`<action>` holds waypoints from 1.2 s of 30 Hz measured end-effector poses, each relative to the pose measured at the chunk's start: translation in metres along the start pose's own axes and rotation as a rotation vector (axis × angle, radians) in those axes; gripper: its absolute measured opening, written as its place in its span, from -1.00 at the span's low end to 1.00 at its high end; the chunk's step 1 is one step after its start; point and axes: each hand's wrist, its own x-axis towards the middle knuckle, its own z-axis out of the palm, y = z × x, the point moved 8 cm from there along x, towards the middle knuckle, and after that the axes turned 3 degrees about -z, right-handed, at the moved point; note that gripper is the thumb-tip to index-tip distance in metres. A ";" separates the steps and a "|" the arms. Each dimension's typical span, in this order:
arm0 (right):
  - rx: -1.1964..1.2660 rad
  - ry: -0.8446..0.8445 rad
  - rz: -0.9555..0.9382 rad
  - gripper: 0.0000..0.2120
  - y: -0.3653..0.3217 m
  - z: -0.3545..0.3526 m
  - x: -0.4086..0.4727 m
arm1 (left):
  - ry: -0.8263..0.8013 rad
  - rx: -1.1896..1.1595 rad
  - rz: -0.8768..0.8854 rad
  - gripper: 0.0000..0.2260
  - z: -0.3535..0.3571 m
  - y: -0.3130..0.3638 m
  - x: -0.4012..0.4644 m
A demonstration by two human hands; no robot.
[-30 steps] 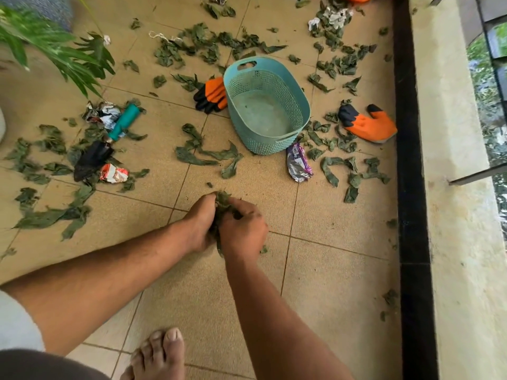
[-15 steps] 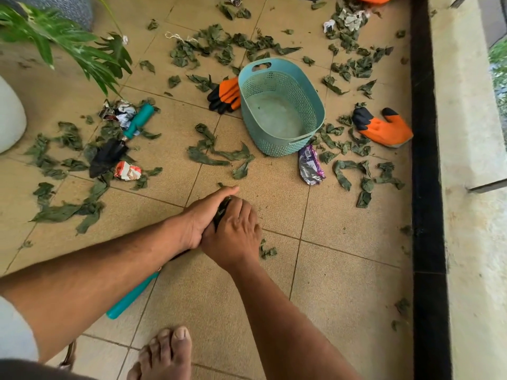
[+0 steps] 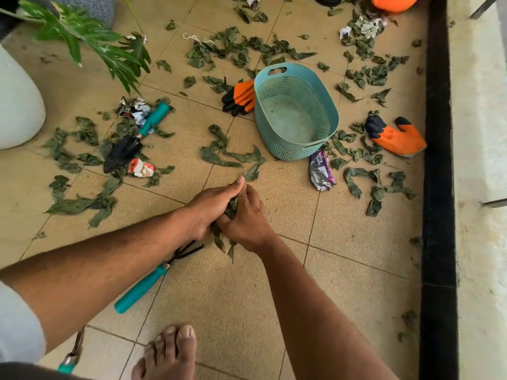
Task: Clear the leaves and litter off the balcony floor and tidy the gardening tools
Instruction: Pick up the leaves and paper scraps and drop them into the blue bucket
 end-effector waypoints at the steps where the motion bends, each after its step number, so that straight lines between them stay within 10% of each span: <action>1: -0.004 0.000 0.003 0.01 0.001 -0.002 0.000 | -0.023 0.022 -0.046 -0.50 0.005 0.051 0.015; 8: 0.537 0.042 0.062 -0.09 0.012 -0.041 -0.030 | -0.060 -0.053 -0.072 -0.60 -0.011 0.042 0.023; 11: 0.163 0.448 0.373 -0.57 0.072 -0.069 -0.066 | -0.031 -0.148 -0.089 -0.68 -0.036 0.048 0.034; 16: -0.088 0.404 0.705 -0.66 0.118 -0.033 -0.108 | 0.018 -0.248 -0.102 -0.66 -0.055 0.038 0.032; 24: 0.255 0.496 0.382 -0.82 0.059 -0.019 -0.039 | 0.084 -0.312 -0.155 -0.70 -0.073 0.024 0.014; 29: -0.173 0.646 0.042 -0.80 0.036 -0.050 0.006 | 0.092 -0.318 -0.163 -0.61 -0.087 0.017 0.011; 36: -0.635 0.136 -0.103 -0.48 0.021 -0.054 0.104 | 0.118 -0.293 -0.147 -0.61 -0.099 0.027 0.012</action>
